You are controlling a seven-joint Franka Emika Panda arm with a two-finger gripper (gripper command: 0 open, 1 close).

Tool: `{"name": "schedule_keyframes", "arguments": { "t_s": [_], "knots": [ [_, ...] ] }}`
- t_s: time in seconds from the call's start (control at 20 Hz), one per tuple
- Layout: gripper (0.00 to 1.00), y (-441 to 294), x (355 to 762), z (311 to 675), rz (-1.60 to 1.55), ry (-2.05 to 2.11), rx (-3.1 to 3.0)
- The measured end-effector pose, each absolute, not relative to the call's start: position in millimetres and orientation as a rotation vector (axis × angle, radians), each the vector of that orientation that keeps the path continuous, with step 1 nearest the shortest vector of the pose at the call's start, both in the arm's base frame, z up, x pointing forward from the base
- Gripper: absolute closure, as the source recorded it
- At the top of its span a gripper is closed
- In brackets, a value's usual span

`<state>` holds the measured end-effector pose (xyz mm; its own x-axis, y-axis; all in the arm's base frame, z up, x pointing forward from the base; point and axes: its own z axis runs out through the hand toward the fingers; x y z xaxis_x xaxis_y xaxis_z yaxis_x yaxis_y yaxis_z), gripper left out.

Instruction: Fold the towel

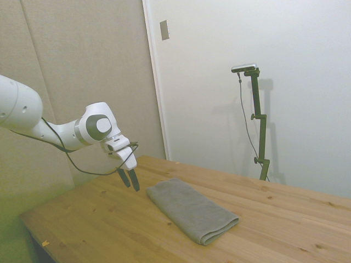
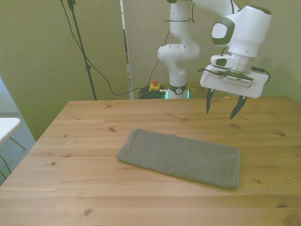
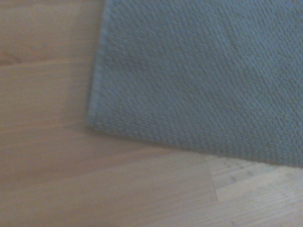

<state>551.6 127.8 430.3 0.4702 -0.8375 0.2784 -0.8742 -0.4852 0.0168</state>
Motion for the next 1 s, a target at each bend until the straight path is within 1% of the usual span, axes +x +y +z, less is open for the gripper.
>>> {"name": "schedule_keyframes", "arguments": {
  "t_s": [0.2, 0.35, 0.5, 0.6, 1.0],
  "knots": [
    [0.00, 143, 593, 425, 0.376, -1.519, 2.446],
    [0.00, 137, 622, 416, 0.369, -1.529, 2.391],
    [0.00, 131, 647, 414, 0.401, -1.548, 2.370],
    [0.00, 133, 658, 413, 0.421, -1.550, 2.369],
    [0.00, 148, 687, 389, 0.434, -1.536, 2.363]
  ]
}}
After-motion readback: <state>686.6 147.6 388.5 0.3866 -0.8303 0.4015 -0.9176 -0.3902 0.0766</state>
